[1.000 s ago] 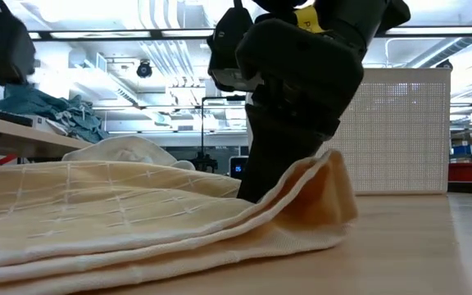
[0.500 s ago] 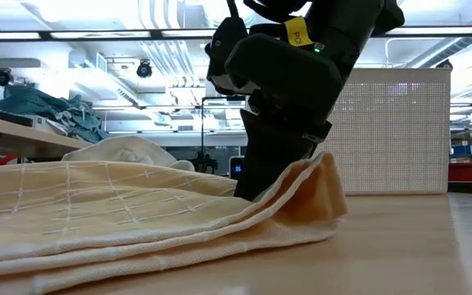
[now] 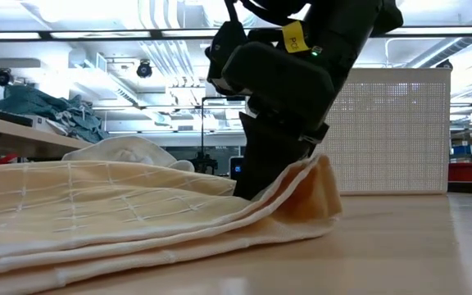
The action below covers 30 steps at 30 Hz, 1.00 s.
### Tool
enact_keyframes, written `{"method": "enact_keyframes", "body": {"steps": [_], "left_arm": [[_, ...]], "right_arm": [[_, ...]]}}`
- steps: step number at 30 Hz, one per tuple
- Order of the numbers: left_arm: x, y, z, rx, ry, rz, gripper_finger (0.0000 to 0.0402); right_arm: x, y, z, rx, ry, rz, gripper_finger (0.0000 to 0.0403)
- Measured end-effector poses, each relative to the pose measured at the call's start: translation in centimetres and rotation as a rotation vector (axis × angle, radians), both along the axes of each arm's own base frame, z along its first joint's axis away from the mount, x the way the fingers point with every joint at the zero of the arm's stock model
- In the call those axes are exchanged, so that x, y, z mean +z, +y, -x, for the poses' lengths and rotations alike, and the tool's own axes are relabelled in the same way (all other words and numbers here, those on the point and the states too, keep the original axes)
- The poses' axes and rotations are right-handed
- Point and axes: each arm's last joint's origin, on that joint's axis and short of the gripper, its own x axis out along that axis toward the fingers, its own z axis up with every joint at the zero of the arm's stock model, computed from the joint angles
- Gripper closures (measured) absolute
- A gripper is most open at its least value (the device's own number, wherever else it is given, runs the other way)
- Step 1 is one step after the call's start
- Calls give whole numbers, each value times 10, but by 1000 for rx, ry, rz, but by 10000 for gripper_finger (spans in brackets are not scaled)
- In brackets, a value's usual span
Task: Fold towel
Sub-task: Fold the yellow squared towel
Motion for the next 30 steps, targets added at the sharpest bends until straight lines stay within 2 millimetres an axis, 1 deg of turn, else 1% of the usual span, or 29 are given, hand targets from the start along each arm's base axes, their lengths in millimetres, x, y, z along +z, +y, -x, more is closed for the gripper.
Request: {"method": "enact_keyframes", "body": {"steps": [4, 8, 13, 16, 23, 27, 30], "left_arm": [[-7, 13, 9, 81, 99, -109, 326], [-14, 20, 14, 96, 164, -193, 326], [-22, 23, 16, 100, 194, -223, 326], [-26, 21, 16, 100, 223, -209, 326], [-26, 12, 10, 90, 159, -118, 326], [-25, 8, 7, 93, 112, -85, 326], [-23, 7, 3, 114, 39, -99, 326]], "right_arm": [[3, -3, 3, -12, 28, 9, 403], [5, -7, 9, -52, 70, 55, 403], [11, -8, 12, -60, 72, 63, 403], [20, -9, 16, -60, 72, 63, 403], [50, -9, 27, -47, 35, 77, 403], [66, -8, 34, 10, 13, 93, 403], [76, -7, 41, 67, 8, 118, 403]]}}
